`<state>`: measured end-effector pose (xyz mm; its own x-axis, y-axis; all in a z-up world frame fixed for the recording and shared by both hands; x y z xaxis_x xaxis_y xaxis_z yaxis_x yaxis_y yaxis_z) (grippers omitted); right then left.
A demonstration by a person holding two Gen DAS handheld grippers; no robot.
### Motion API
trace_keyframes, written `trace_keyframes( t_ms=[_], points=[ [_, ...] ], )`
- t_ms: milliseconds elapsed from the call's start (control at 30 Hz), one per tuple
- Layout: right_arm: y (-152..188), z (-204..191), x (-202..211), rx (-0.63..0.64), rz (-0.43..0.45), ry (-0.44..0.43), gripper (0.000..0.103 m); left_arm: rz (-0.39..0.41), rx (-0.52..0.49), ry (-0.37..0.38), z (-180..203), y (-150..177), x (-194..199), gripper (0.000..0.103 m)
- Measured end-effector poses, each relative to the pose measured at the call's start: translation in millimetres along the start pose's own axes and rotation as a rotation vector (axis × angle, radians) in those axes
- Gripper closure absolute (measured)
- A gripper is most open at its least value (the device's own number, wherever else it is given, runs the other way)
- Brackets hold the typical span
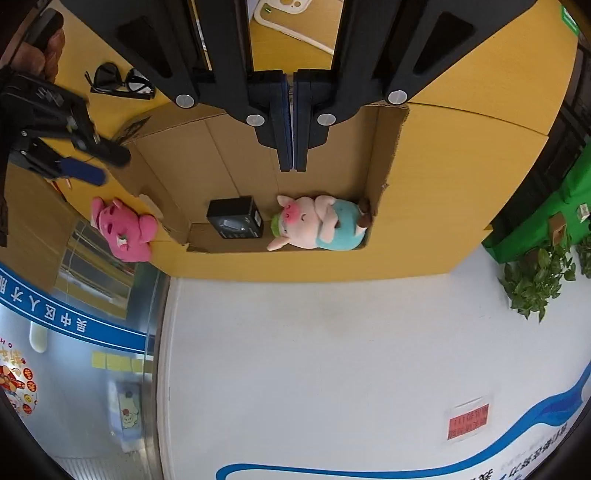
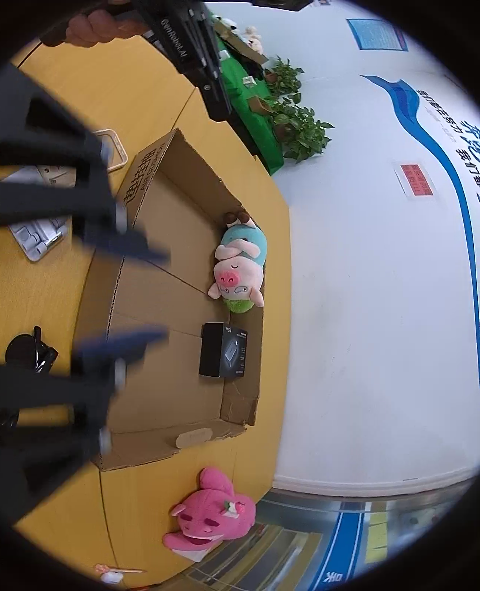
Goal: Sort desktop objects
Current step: 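Withdraw both grippers from the box toward the black sunglasses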
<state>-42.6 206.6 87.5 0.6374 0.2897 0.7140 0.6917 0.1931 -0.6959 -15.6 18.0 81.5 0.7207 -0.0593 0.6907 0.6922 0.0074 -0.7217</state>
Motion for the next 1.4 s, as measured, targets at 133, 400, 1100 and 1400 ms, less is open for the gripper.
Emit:
trace_keyframes(
  t_ms=[133,400,1100,1400],
  points=[
    [4.4,-3.0,5.1,0.017,0.025,0.016,0.017,0.055,0.046,-0.040,-10.4,-0.3,5.2,0.009],
    [11.9,-0.2,-10.5,-0.006,-0.004,0.006,0.017,0.058,0.046,-0.050,-18.6,4.4,1.3,0.010],
    [58.7,-12.1,-19.4,-0.006,-0.090,-0.130,0.017,-0.013,-0.116,-0.012,0.4,45.1,-11.5,0.010],
    [103.6,26.0,-6.4,0.042,-0.148,-0.156,0.017,-0.126,-0.208,0.087,31.4,90.1,-22.3,0.010]
  ],
)
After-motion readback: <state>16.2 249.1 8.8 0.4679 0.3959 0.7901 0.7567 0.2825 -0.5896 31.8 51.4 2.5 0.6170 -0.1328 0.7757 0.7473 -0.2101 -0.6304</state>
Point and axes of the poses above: each gripper's, at about its wrist camera, not at the fingertips, and x roughly against the way its jaws point, z to its right, y to its underside, the point moved 9 cm from there along -x, roughly the way its jaws point, and after that the axes turned 13 degrees about -z, right-handed, at the moved point
